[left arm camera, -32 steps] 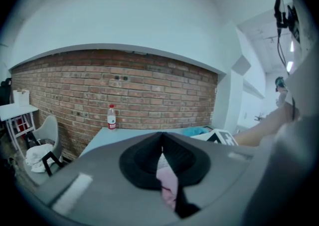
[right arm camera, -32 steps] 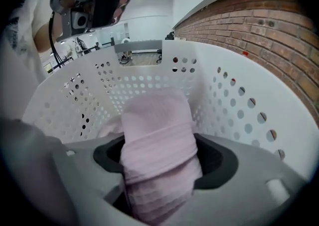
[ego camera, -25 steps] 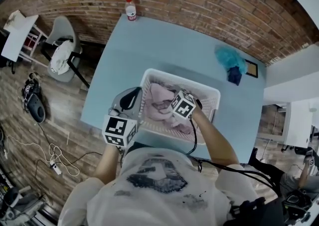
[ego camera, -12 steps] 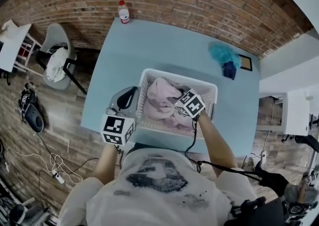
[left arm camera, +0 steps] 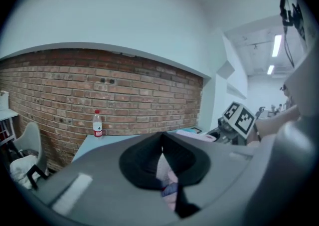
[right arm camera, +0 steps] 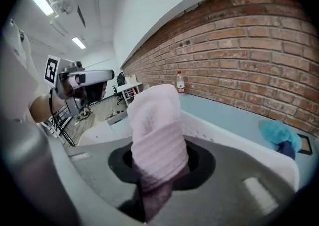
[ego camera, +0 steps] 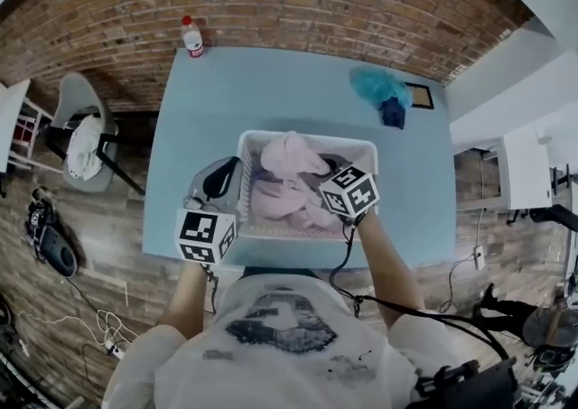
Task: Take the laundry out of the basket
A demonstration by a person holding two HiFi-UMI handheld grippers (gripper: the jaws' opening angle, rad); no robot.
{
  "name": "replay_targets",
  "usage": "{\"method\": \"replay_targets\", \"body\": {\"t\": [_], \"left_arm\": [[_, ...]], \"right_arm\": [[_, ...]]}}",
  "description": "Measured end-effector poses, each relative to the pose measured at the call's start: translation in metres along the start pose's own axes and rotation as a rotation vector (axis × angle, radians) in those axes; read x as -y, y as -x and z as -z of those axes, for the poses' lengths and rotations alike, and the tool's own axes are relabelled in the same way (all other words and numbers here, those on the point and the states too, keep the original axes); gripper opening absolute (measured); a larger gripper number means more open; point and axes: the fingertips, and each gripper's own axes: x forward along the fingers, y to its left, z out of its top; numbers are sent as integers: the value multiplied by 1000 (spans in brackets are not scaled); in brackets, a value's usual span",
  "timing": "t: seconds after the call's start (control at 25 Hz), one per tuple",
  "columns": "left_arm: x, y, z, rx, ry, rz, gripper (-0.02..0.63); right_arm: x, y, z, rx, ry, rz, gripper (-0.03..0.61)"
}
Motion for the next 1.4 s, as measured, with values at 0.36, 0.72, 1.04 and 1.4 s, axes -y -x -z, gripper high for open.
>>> {"method": "replay_targets", "body": {"t": [0.36,0.72,1.04,1.4], "left_arm": [[8,-9,-22,44,-31,110,-8],[10,-8,-48,99,-87,177,-9],[34,-18,-72,132,-123,204,-8],[101,-37,-94,159,-149,208,-9]], "right_arm": [[0,62,-47,223,-176,123,103],[-6,122,-92,406,-301,205,102],[-6,167,-114,488,-277,234,101],[9,251,-117,574,-235,240,101]]}}
